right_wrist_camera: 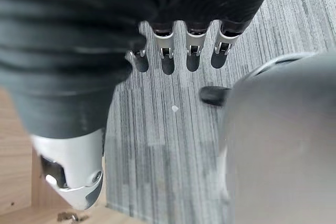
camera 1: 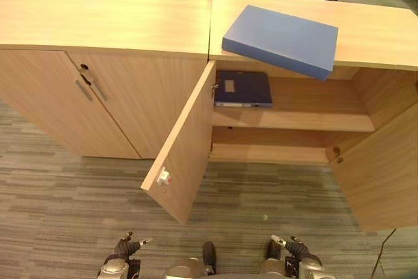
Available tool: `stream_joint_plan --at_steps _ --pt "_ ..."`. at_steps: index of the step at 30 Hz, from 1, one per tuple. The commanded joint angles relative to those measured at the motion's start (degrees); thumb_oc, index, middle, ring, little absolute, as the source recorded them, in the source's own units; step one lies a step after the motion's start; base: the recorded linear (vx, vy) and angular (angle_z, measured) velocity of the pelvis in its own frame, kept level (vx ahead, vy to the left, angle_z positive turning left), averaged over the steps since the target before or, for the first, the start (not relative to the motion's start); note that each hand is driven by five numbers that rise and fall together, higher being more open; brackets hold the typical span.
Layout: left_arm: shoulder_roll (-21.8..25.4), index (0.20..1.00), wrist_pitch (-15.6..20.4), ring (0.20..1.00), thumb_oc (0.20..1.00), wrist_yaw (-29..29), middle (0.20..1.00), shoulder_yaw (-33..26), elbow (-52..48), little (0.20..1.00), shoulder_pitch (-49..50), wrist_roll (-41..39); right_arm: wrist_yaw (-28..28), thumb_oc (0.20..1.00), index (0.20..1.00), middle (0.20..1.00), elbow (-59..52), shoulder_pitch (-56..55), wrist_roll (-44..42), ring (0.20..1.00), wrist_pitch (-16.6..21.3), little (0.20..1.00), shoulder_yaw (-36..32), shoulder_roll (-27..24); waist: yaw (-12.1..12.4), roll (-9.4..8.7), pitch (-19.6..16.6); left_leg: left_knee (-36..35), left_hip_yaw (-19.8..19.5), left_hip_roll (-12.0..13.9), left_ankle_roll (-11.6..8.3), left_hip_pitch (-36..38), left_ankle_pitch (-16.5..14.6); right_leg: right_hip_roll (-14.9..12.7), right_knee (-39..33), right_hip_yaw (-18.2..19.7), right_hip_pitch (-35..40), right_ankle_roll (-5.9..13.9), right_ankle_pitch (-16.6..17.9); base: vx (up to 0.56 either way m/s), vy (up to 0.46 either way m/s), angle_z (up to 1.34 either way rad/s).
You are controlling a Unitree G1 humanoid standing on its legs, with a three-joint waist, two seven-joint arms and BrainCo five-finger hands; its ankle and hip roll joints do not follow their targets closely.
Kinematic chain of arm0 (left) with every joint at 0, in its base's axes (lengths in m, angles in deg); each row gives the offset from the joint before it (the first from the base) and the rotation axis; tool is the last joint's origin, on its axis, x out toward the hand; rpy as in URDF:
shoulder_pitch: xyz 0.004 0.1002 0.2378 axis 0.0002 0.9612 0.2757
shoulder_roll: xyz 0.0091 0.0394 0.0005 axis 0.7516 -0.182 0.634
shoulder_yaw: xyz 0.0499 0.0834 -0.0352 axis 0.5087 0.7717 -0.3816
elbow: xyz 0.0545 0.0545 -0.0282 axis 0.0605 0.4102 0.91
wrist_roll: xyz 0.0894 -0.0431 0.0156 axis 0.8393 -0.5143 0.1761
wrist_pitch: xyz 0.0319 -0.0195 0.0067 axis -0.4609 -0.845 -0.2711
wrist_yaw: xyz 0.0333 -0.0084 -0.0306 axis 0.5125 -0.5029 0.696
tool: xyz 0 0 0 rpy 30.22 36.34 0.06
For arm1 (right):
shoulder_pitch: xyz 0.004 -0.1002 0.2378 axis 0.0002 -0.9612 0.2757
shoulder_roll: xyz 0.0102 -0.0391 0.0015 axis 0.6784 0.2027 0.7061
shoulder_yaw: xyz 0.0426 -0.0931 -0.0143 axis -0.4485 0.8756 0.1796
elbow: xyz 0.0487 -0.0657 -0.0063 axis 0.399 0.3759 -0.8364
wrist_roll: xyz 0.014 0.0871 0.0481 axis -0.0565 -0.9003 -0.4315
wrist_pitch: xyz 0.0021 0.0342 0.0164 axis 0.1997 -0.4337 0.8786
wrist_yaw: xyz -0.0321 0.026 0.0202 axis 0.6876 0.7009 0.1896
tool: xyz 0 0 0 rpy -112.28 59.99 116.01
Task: Put the empty folder in the office cabinet
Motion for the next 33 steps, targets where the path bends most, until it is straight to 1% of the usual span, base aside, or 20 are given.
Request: stream_joint_plan --at_steps 1,5,6,8,13,15,16,17,19,20,21,22,23,24,25,26,27,28,30,33 --pt "1.4 1.000 1.5 1.000 1.000 0.9 1.000 0.3 -1.6 1.000 -1.4 -0.2 0.3 1.000 1.000 1.000 -1.6 -0.3 0.1 1.000 0.6 1.000 -0.4 -1.6 -0.6 -0.06 1.9 4.9 -9.7 11.3 -9.52 -2.6 -4.0 -1.3 5.2 3.0 -0.6 -2.78 1.6 0.07 -0.274 0.20" --pt "1.1 1.000 1.8 1.000 1.000 1.1 1.000 -0.5 -1.0 1.000 -0.3 -0.4 -0.3 1.000 1.000 1.000 -1.2 -1.2 1.0 1.000 0.4 1.000 -0.7 -2.0 -0.1 0.05 -0.6 4.2 -9.7 14.9 -12.81 -1.6 -3.3 -1.7 3.4 3.0 2.8 -1.61 -0.9 0.10 -0.339 0.10" --pt "1.1 1.000 1.8 1.000 1.000 1.1 1.000 -0.5 -1.0 1.000 -0.2 -0.4 -0.3 1.000 1.000 1.000 -1.2 -1.2 1.0 1.000 0.4 1.000 -0.7 -2.0 -0.2 0.14 -0.6 4.1 -9.8 15.0 -12.87 -1.5 -3.2 -1.6 3.4 2.9 3.0 -1.65 -0.9 0.08 -0.231 -0.26" --pt "0.2 1.000 1.9 1.000 1.000 1.3 1.000 -1.3 0.0 1.000 0.7 -1.0 -0.7 1.000 1.000 1.000 -1.3 -1.3 2.3 1.000 0.4 1.000 0.5 -2.7 0.0 0.92 -2.0 2.9 -9.4 18.4 -14.92 -0.5 -1.2 1.0 -0.4 0.8 5.8 -1.85 -2.7 0.09 -0.347 -0.34" --pt "-0.9 1.000 2.0 1.000 1.000 1.6 1.000 -2.1 0.4 1.000 1.5 -2.6 -0.9 1.000 1.000 1.000 -1.6 -1.0 3.6 1.000 0.6 1.000 2.2 -3.7 0.4 2.40 -2.4 1.1 -8.8 22.2 -17.03 0.1 2.7 4.9 -2.5 -1.4 7.3 -2.93 -4.8 0.04 -0.303 -0.17" --pt "-2.2 1.000 2.0 1.000 1.000 1.9 1.000 -2.7 0.9 1.000 1.2 -4.3 -0.9 1.000 1.000 1.000 -2.0 -0.8 4.2 1.000 0.9 1.000 3.2 -5.3 0.5 4.05 -1.7 1.3 -8.8 25.2 -18.71 -1.6 10.5 8.0 -2.9 -4.9 9.2 -4.11 -7.8 -0.02 -0.395 -0.16" --pt "-2.2 1.000 2.0 1.000 1.000 1.9 1.000 -2.7 0.9 1.000 1.2 -4.3 -1.0 1.000 1.000 1.000 -2.0 -0.8 4.2 1.000 0.9 1.000 3.2 -5.3 0.4 4.12 -1.7 1.2 -9.0 25.2 -18.77 -1.7 10.6 8.1 -2.9 -5.1 9.2 -4.16 -7.8 -0.07 -0.247 -0.04" --pt "-2.6 1.000 1.9 1.000 1.000 2.0 1.000 -2.4 0.7 1.000 0.7 -4.5 -0.6 1.000 1.000 1.000 -2.2 -0.9 4.0 1.000 0.9 1.000 2.9 -5.9 0.0 3.87 -1.2 1.7 -6.9 25.8 -18.72 -3.1 12.8 8.0 -2.9 -6.7 9.7 -4.63 -7.9 -0.07 -0.161 0.09" --pt "-2.8 1.000 1.5 1.000 1.000 1.7 1.000 -2.1 0.3 1.000 0.2 -4.4 -0.2 1.000 1.000 1.000 -2.2 -1.3 3.6 1.000 0.8 1.000 2.3 -6.6 -0.8 3.04 -0.9 3.5 -0.2 26.2 -17.88 -4.6 12.7 8.2 -2.9 -9.2 10.1 -5.49 -8.6 -0.10 -0.258 0.26" --pt "-2.9 1.000 1.4 1.000 1.000 1.4 1.000 -2.1 0.0 1.000 0.2 -4.2 -0.1 1.000 1.000 1.000 -2.1 -1.3 3.5 1.000 0.8 1.000 2.2 -6.8 -1.1 2.80 -1.0 4.9 1.7 25.9 -17.59 -4.6 11.7 8.4 -2.9 -9.9 10.0 -5.85 -8.7 -0.07 -0.357 0.63" --pt "-3.2 1.000 1.2 1.000 1.000 0.9 1.000 -1.9 -0.5 1.000 0.7 -3.5 -0.3 1.000 1.000 1.000 -1.8 -1.3 3.8 1.000 0.6 1.000 2.2 -7.4 -1.2 2.29 -0.7 8.2 1.1 22.5 -16.28 -3.8 6.9 8.9 -2.9 -10.3 9.8 -6.73 -8.6 -0.04 -0.255 0.53" --pt "-3.2 1.000 1.2 1.000 1.000 0.9 1.000 -1.9 -0.5 1.000 0.6 -3.5 -0.3 1.000 1.000 1.000 -1.8 -1.3 3.8 1.000 0.6 1.000 2.2 -7.4 -1.2 2.27 -0.8 8.2 1.1 22.5 -16.20 -4.0 7.0 8.9 -2.9 -10.3 9.6 -6.73 -8.5 -0.02 -0.334 0.37" --pt "-3.7 1.000 1.1 1.000 1.000 0.8 1.000 -1.5 -0.2 1.000 0.7 -2.9 -0.2 1.000 1.000 1.000 -1.3 -1.0 4.3 1.000 0.5 1.000 2.4 -7.5 -0.6 0.90 -0.7 10.7 -1.5 17.1 -14.04 -4.6 0.4 8.8 -2.9 -10.7 9.6 -7.30 -8.5 0.01 -0.247 -0.09" --pt "-3.9 1.000 1.1 1.000 1.000 0.7 1.000 -1.2 -0.2 1.000 0.9 -2.7 -0.1 1.000 1.000 1.000 -1.1 -0.9 4.5 1.000 0.5 1.000 2.7 -7.4 0.0 0.37 -0.5 11.9 -2.7 13.7 -12.65 -5.0 -2.5 9.4 -2.9 -10.7 9.9 -7.69 -8.7 0.01 -0.245 -0.13" --pt "-3.8 1.000 1.1 1.000 1.000 0.8 1.000 -1.2 -0.2 1.000 0.8 -2.7 -0.1 1.000 1.000 1.000 -1.1 -0.9 4.5 1.000 0.5 1.000 2.7 -7.4 0.0 0.29 -0.6 11.9 -2.7 13.6 -12.56 -5.3 -2.3 9.3 -2.9 -10.8 9.7 -7.65 -8.5 0.03 -0.116 -0.06" --pt "-4.0 1.000 1.0 1.000 1.000 0.7 1.000 -1.1 -0.1 1.000 0.9 -2.6 0.0 1.000 1.000 1.000 -0.9 -0.8 4.5 1.000 0.5 1.000 2.8 -7.3 0.2 0.20 -0.7 11.6 -3.2 11.8 -11.96 -5.4 -3.1 9.7 -2.9 -10.8 9.7 -7.81 -8.5 0.04 -0.106 -0.08" --pt "-4.1 1.000 0.9 1.000 1.000 0.4 1.000 -0.7 -0.1 1.000 1.1 -2.4 0.0 1.000 1.000 1.000 -0.6 -0.3 4.6 1.000 0.5 1.000 3.3 -6.8 1.2 -0.05 -0.6 11.7 -4.8 6.3 -9.68 -5.9 -5.3 11.1 -2.9 -10.9 9.6 -8.12 -8.2 0.10 -0.174 -0.09" --pt "-3.9 1.000 0.8 1.000 1.000 0.3 1.000 -0.5 -0.1 1.000 1.0 -2.2 0.1 1.000 1.000 1.000 -0.4 0.0 4.6 1.000 0.6 1.000 4.0 -6.2 2.4 -0.33 -0.2 12.1 -7.4 2.5 -8.75 -7.4 -5.8 12.4 -2.9 -10.4 9.8 -8.40 -8.0 0.09 -0.144 -0.31" --pt "-3.7 1.000 0.8 1.000 1.000 0.1 1.000 -0.5 0.1 1.000 0.9 -1.9 0.1 1.000 1.000 1.000 -0.2 0.2 4.7 1.000 0.7 1.000 4.4 -5.7 2.7 -0.34 -0.1 11.3 -8.3 1.9 -8.45 -7.1 -5.6 13.3 -2.9 -10.1 9.9 -8.49 -8.2 0.05 -0.070 -0.39" --pt "-3.2 1.000 0.5 1.000 1.000 -0.2 1.000 -0.2 0.6 1.000 0.9 -0.9 0.2 1.000 1.000 1.000 -0.1 0.3 4.6 1.000 1.0 1.000 5.1 -4.6 2.8 -0.50 -0.4 8.3 -8.4 3.7 -7.89 -5.3 -4.2 14.9 -2.9 -10.1 10.3 -8.76 -8.8 0.06 -0.016 -0.05"
